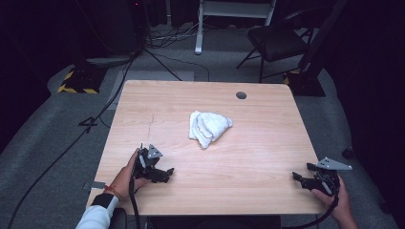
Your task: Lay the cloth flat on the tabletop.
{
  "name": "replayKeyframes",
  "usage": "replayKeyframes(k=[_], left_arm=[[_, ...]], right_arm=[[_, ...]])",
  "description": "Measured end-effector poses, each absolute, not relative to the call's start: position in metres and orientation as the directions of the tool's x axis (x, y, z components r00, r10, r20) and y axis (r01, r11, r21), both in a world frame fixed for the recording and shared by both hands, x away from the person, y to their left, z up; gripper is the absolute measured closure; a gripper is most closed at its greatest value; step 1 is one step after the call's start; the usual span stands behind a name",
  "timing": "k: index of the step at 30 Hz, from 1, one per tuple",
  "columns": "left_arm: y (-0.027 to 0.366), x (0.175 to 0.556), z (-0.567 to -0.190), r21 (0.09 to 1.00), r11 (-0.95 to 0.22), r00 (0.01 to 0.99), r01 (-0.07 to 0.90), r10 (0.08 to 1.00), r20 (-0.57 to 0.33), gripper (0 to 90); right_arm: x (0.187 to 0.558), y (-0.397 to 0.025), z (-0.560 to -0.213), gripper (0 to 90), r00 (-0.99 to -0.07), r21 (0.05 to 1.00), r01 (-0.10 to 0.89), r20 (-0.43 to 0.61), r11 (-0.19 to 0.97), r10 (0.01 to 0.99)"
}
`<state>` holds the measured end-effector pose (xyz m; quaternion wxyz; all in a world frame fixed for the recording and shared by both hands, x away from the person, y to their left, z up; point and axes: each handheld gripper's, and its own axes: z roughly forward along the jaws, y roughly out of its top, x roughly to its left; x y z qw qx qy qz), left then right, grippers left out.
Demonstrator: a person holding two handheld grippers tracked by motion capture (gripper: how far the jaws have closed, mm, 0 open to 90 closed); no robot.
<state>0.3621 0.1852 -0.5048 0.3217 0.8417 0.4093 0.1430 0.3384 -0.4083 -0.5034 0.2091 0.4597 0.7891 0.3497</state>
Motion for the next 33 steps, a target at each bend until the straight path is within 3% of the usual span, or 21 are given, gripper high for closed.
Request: replayKeyframes(k=[7, 10, 20, 33], left_arm=[[0.185, 0.363, -0.505, 0.659, -0.465, 0.629, 0.591, 0.777, -0.017, 0.0], [0.184, 0.363, -0.505, 0.66, -0.5, 0.677, 0.561, 0.736, -0.017, 0.1], [0.173, 0.372, -0.505, 0.662, -0.539, 0.729, 0.521, 0.684, -0.017, 0.0], [0.162, 0.387, -0.504, 0.66, -0.56, 0.755, 0.5, 0.655, -0.016, 0.3]], right_arm=[[0.339, -0.406, -0.503, 19.6, -0.502, 0.743, 0.574, -0.013, 0.344, 0.865], [0.34, -0.404, -0.502, 19.4, -0.53, 0.741, 0.55, -0.048, 0.386, 0.847], [0.364, -0.365, -0.48, 35.3, -0.671, 0.743, 0.452, -0.081, 0.493, 0.737], [0.392, -0.296, -0.445, 47.1, -0.741, 0.781, 0.322, -0.144, 0.535, 0.656]])
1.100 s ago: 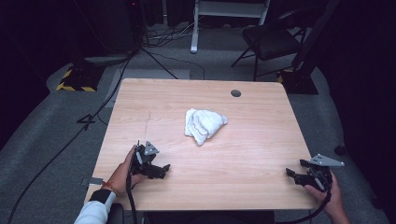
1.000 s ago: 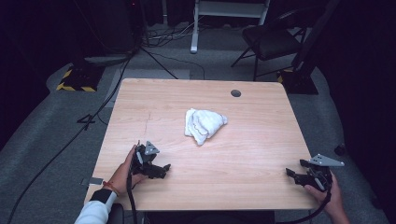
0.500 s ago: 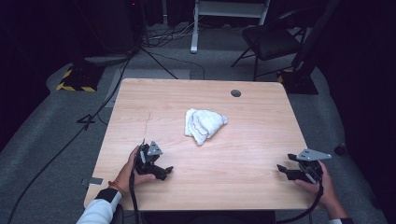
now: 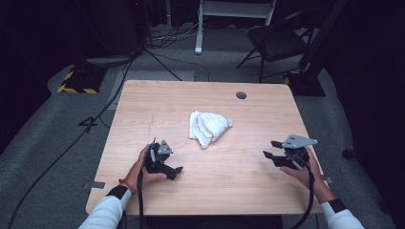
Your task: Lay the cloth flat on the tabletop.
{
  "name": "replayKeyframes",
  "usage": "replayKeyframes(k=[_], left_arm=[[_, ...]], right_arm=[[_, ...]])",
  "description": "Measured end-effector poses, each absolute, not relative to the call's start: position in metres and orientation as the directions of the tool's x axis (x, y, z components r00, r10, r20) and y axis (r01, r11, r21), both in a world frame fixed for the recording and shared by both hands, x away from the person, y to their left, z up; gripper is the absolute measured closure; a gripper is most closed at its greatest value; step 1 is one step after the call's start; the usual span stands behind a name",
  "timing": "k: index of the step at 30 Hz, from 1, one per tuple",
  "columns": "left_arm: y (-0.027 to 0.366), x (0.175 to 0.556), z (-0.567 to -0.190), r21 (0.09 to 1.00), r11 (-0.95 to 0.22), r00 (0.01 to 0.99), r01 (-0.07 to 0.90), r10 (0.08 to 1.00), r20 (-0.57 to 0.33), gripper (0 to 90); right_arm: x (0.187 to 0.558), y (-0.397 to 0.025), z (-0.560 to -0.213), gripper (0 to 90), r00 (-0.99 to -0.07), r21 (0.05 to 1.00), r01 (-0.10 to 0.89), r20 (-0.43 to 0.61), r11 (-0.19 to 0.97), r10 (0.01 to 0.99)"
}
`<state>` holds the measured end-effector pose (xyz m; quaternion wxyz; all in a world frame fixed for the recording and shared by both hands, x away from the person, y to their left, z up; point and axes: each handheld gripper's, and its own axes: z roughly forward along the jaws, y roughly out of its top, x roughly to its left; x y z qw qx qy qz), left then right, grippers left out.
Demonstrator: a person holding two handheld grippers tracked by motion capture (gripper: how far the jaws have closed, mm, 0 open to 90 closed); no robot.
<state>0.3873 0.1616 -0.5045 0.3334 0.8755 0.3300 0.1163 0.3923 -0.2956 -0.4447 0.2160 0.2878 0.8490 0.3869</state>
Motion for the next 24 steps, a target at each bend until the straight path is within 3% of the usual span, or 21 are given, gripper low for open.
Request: replayKeyframes(k=[9, 24], left_arm=[[0.154, 0.402, -0.504, 0.66, -0.557, 0.751, 0.504, 0.66, -0.016, 0.4], [0.152, 0.417, -0.504, 0.661, -0.56, 0.756, 0.499, 0.655, -0.016, 0.3]], right_arm=[[0.412, -0.225, -0.449, 49.6, -0.809, 0.779, 0.25, -0.158, 0.575, 0.566], [0.426, -0.142, -0.462, 50.6, -0.876, 0.762, 0.17, -0.174, 0.625, 0.45]])
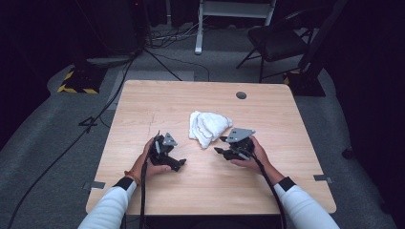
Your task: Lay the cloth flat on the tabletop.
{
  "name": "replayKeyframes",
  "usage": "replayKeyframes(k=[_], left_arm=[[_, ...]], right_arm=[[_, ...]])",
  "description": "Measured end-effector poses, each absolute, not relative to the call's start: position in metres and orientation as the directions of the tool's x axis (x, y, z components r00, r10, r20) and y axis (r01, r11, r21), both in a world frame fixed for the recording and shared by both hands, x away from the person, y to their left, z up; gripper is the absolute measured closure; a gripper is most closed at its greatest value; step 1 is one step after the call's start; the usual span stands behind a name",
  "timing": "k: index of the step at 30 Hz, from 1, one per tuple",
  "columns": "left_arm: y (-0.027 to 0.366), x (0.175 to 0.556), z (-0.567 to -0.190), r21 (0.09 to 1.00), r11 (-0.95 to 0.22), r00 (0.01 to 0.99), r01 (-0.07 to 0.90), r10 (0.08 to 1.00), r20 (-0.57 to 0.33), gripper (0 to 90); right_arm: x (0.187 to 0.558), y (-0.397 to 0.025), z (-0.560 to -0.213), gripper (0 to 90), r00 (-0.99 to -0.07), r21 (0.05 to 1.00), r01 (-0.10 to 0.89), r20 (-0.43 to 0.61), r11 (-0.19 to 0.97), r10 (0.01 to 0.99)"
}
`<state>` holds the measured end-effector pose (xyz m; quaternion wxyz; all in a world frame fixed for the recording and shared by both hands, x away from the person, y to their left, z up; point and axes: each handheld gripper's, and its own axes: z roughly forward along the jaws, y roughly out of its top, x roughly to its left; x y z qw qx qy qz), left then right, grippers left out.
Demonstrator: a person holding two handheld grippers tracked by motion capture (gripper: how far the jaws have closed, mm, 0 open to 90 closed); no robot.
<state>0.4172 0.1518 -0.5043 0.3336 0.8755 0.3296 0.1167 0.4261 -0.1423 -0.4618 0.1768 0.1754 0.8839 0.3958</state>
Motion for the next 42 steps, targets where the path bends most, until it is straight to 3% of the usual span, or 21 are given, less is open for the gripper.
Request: replayKeyframes(k=[6, 15, 17, 18, 19, 22, 23, 24, 27, 37, 42], left_arm=[[0.152, 0.419, -0.504, 0.66, -0.566, 0.764, 0.494, 0.646, -0.017, 0.3], [0.15, 0.423, -0.504, 0.659, -0.573, 0.771, 0.487, 0.637, -0.017, 0.3], [0.15, 0.422, -0.504, 0.659, -0.572, 0.771, 0.488, 0.637, -0.017, 0.3], [0.15, 0.422, -0.504, 0.659, -0.573, 0.771, 0.487, 0.637, -0.017, 0.3], [0.15, 0.422, -0.504, 0.659, -0.573, 0.771, 0.487, 0.637, -0.017, 0.3], [0.15, 0.422, -0.504, 0.659, -0.572, 0.771, 0.488, 0.637, -0.017, 0.4], [0.15, 0.422, -0.504, 0.659, -0.572, 0.77, 0.488, 0.638, -0.017, 0.3], [0.15, 0.422, -0.504, 0.66, -0.571, 0.769, 0.489, 0.64, -0.017, 0.3], [0.15, 0.422, -0.504, 0.66, -0.57, 0.767, 0.49, 0.641, -0.017, 0.3], [0.149, 0.422, -0.504, 0.66, -0.568, 0.765, 0.492, 0.644, -0.017, 0.3], [0.149, 0.422, -0.504, 0.66, -0.567, 0.764, 0.493, 0.645, -0.018, 0.3]], right_arm=[[0.429, -0.112, -0.473, 50.1, -0.883, 0.743, 0.146, -0.201, 0.653, 0.425], [0.441, -0.094, -0.49, 51.9, -0.845, 0.707, 0.187, -0.238, 0.682, 0.478], [0.442, -0.091, -0.493, 60.2, -0.828, 0.695, 0.182, -0.273, 0.696, 0.489], [0.442, -0.091, -0.493, 60.2, -0.828, 0.695, 0.182, -0.273, 0.696, 0.489], [0.442, -0.092, -0.494, 68.0, -0.824, 0.688, 0.184, -0.281, 0.702, 0.492], [0.443, -0.095, -0.491, 79.1, -0.814, 0.686, 0.183, -0.296, 0.704, 0.5], [0.443, -0.097, -0.49, 79.1, -0.814, 0.694, 0.184, -0.289, 0.696, 0.503], [0.444, -0.098, -0.489, 86.7, -0.816, 0.699, 0.183, -0.285, 0.692, 0.504], [0.444, -0.102, -0.487, 90.0, -0.812, 0.706, 0.179, -0.287, 0.685, 0.509], [0.443, -0.121, -0.475, 90.0, -0.819, 0.744, 0.171, -0.256, 0.646, 0.513], [0.438, -0.108, -0.478, 76.8, -0.849, 0.739, 0.136, -0.256, 0.66, 0.463]])
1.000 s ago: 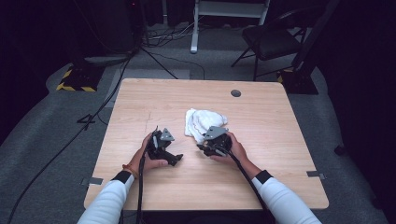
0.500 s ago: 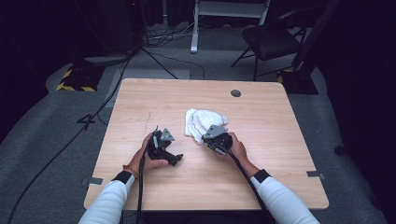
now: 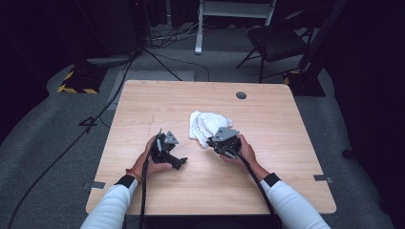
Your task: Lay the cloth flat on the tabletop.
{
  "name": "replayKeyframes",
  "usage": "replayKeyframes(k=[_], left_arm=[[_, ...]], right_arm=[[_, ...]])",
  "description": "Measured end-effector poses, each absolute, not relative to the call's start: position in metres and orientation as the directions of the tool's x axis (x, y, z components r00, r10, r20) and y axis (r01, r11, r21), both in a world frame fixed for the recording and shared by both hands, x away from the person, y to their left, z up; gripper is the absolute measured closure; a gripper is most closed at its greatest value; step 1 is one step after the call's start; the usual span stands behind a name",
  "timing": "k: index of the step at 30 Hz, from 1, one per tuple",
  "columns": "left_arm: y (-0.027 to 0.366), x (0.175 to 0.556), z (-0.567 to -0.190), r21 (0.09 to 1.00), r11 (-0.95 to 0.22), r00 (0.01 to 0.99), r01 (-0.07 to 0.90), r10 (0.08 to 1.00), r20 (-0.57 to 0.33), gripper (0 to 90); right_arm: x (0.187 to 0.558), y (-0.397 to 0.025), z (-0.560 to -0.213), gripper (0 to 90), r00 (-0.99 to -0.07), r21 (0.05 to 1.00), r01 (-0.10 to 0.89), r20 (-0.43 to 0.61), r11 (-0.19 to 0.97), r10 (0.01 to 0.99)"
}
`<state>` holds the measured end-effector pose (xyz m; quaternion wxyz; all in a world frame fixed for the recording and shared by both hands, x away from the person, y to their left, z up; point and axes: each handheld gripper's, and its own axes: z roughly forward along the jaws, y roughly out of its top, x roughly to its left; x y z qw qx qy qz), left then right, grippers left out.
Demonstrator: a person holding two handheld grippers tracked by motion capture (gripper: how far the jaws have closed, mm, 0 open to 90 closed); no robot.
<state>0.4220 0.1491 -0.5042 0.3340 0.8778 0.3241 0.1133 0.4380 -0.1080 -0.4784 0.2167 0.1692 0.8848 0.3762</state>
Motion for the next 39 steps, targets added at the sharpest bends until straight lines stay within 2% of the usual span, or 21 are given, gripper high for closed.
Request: replayKeyframes(k=[4, 10, 14, 18, 19, 20, 21, 23, 30, 37, 39], left_arm=[[0.149, 0.422, -0.504, 0.66, -0.567, 0.764, 0.493, 0.645, -0.017, 0.3], [0.149, 0.422, -0.504, 0.66, -0.567, 0.764, 0.493, 0.645, -0.017, 0.3], [0.149, 0.422, -0.504, 0.66, -0.567, 0.764, 0.493, 0.644, -0.017, 0.3], [0.149, 0.422, -0.504, 0.66, -0.567, 0.764, 0.493, 0.645, -0.018, 0.3], [0.149, 0.422, -0.504, 0.66, -0.567, 0.764, 0.493, 0.645, -0.017, 0.3], [0.149, 0.422, -0.504, 0.66, -0.567, 0.764, 0.493, 0.645, -0.017, 0.3], [0.149, 0.422, -0.504, 0.66, -0.567, 0.764, 0.493, 0.645, -0.017, 0.3], [0.149, 0.422, -0.504, 0.659, -0.567, 0.765, 0.493, 0.644, -0.017, 0.3], [0.149, 0.422, -0.504, 0.659, -0.567, 0.765, 0.493, 0.644, -0.017, 0.3], [0.149, 0.422, -0.504, 0.661, -0.564, 0.763, 0.494, 0.646, -0.018, 0.4], [0.149, 0.423, -0.504, 0.673, -0.552, 0.755, 0.493, 0.655, -0.016, 4.1]], right_arm=[[0.441, -0.095, -0.485, 68.2, -0.847, 0.726, 0.152, -0.254, 0.671, 0.467], [0.445, -0.087, -0.49, 62.1, -0.859, 0.727, 0.17, -0.222, 0.665, 0.462], [0.447, -0.081, -0.494, 60.1, -0.851, 0.701, 0.176, -0.245, 0.691, 0.464], [0.452, -0.081, -0.496, 65.2, -0.844, 0.704, 0.193, -0.236, 0.683, 0.481], [0.454, -0.081, -0.496, 73.2, -0.838, 0.703, 0.199, -0.239, 0.683, 0.491], [0.454, -0.081, -0.497, 77.3, -0.835, 0.701, 0.201, -0.242, 0.684, 0.494], [0.454, -0.081, -0.497, 77.3, -0.835, 0.701, 0.201, -0.242, 0.684, 0.494], [0.455, -0.081, -0.497, 84.5, -0.831, 0.69, 0.204, -0.254, 0.694, 0.496], [0.454, -0.085, -0.493, 88.1, -0.83, 0.687, 0.203, -0.257, 0.698, 0.495], [0.445, -0.105, -0.47, 88.7, -0.83, 0.73, 0.187, -0.241, 0.658, 0.503], [0.441, -0.112, -0.464, 88.9, -0.833, 0.739, 0.182, -0.235, 0.649, 0.501]])
